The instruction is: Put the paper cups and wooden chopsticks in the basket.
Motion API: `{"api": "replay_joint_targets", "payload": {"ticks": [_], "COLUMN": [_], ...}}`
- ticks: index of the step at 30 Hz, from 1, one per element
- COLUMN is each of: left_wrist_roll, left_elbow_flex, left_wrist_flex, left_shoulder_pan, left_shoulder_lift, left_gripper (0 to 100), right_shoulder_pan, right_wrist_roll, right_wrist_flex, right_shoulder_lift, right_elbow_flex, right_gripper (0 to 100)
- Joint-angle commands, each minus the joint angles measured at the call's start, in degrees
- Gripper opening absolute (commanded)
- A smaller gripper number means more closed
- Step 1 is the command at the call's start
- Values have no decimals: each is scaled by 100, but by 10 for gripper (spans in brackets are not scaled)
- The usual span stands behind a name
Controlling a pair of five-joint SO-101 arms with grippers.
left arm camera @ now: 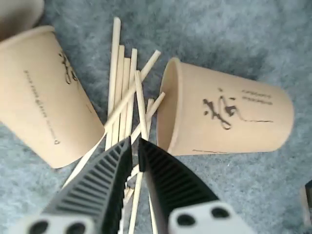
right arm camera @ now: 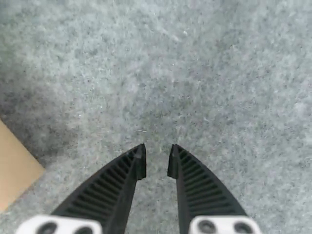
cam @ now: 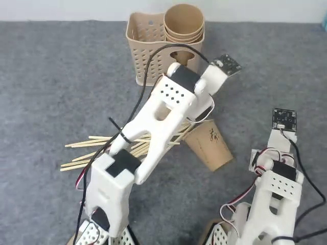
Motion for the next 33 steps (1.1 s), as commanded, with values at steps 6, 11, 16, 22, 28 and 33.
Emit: {"api": "replay_joint_targets", "payload": {"ticks": [6, 11, 16, 22, 28, 33], "left_wrist_roll": [62, 70, 70, 62, 44, 35], "left_elbow_flex": [154, 699, 426, 312, 479, -180], "left_wrist_flex": [185, 176, 185, 158, -334, -88], "left_shoulder_pan": [-44, -35, -35, 114, 9, 18], "left_shoulder_lift": [-378, -299, -308, -211, 484, 1240], "left_gripper": [34, 224, 400, 400, 400, 400], "right_shoulder_pan": [57, 31, 31, 31, 31, 31], "right_wrist_roll": [26, 26, 26, 26, 35, 35], "right_wrist_flex": [-198, -198, -198, -207, -207, -207], "right_shoulder_lift": [-171, -171, -171, -171, -171, -171], "right_elbow_flex": [-35, -26, -18, -18, -18, -18], "right_gripper": [95, 95, 95, 95, 95, 95]}}
